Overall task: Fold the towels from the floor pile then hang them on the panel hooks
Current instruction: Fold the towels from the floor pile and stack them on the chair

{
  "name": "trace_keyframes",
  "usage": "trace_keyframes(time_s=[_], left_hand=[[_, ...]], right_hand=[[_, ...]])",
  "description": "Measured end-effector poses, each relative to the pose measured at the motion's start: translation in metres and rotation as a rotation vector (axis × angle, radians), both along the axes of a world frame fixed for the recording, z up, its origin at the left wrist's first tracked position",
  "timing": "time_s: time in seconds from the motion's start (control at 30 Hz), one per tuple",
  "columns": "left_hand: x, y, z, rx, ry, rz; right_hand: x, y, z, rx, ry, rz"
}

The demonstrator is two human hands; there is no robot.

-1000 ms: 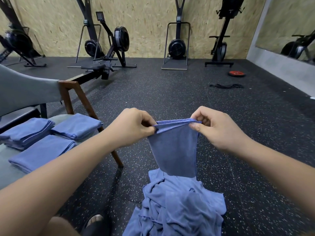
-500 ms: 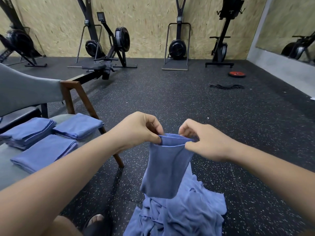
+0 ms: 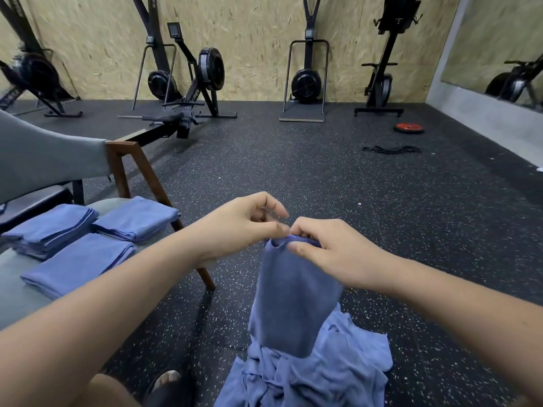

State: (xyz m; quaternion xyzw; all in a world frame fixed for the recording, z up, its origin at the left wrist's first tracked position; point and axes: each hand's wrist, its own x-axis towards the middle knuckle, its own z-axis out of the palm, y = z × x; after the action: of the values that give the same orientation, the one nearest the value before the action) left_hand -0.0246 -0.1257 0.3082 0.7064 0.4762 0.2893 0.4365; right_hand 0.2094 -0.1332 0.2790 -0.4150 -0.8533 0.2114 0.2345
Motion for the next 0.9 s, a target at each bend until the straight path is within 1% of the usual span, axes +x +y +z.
trace_keyframes(time_s=[0.07, 0.2, 0.27, 0.43, 0.57, 0.7, 0.8, 0.9], left_hand=[[-0.001, 0.000, -0.003, 0.001, -0.022, -0.070], [0.003, 0.002, -0.025, 0.003, 0.086, -0.143], [0.006, 0.005, -0.035, 0.002, 0.103, -0.156], [0.010, 0.011, -0.036, -0.002, 0.003, -0.151], [0.012, 0.014, -0.037, 0.018, 0.005, -0.166], [0.013, 0.012, -0.038, 0.007, 0.076, -0.192], [0.010, 0.013, -0.044, 0.002, 0.150, -0.192], [0.007, 0.015, -0.050, -0.030, 0.156, -0.208]], right_hand=[[0.004, 0.000, 0.006, 0.040, -0.002, 0.027], [0.013, 0.001, 0.017, 0.080, -0.019, 0.040], [0.017, 0.003, 0.019, 0.090, -0.025, 0.022], [0.026, 0.006, 0.022, 0.060, 0.058, -0.027], [0.028, 0.005, 0.022, 0.102, 0.068, -0.011], [0.028, 0.008, 0.020, 0.110, 0.160, -0.079], [0.028, 0.009, 0.021, 0.084, 0.178, -0.156], [0.031, 0.011, 0.025, 0.081, 0.176, -0.230]])
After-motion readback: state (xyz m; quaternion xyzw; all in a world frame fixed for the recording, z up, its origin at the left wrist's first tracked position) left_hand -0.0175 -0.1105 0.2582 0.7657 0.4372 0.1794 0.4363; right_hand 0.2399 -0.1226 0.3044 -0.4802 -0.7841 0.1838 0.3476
